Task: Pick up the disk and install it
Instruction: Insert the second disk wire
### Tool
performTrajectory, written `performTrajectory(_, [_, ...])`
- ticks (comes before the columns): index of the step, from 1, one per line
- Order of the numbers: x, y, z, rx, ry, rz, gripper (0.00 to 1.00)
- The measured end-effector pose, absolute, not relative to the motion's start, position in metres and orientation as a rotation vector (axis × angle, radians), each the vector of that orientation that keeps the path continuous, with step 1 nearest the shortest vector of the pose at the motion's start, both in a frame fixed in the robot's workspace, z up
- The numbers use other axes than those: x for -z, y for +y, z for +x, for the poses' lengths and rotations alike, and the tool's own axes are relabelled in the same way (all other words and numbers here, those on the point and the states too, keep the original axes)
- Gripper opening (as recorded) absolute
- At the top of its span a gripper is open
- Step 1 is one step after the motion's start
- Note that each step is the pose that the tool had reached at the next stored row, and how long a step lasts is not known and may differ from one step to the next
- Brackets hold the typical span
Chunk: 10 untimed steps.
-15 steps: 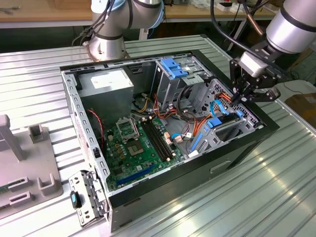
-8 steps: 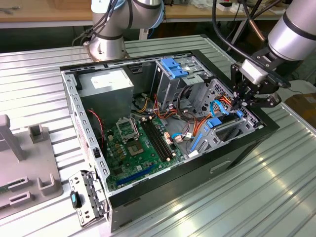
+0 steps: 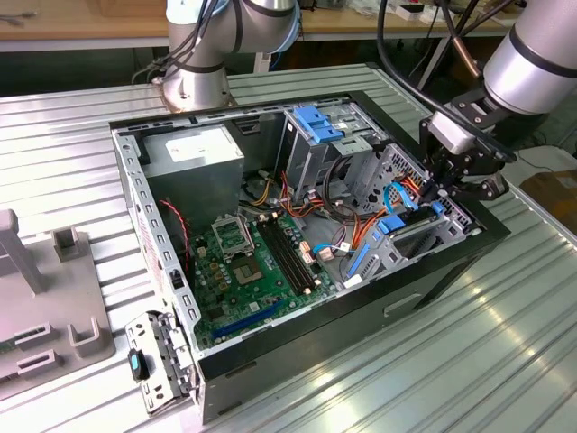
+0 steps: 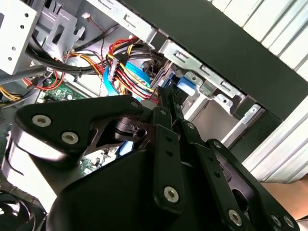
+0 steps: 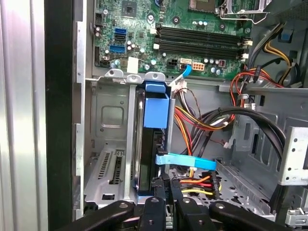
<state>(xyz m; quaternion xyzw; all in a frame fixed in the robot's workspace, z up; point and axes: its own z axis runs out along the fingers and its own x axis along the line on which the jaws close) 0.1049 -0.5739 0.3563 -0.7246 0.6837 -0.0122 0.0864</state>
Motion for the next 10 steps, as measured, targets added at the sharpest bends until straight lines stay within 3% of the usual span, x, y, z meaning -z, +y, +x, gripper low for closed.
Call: performTrajectory(10, [-0.3490,-0.5773,0.1005,0.041,2.081,-2.118,0.16])
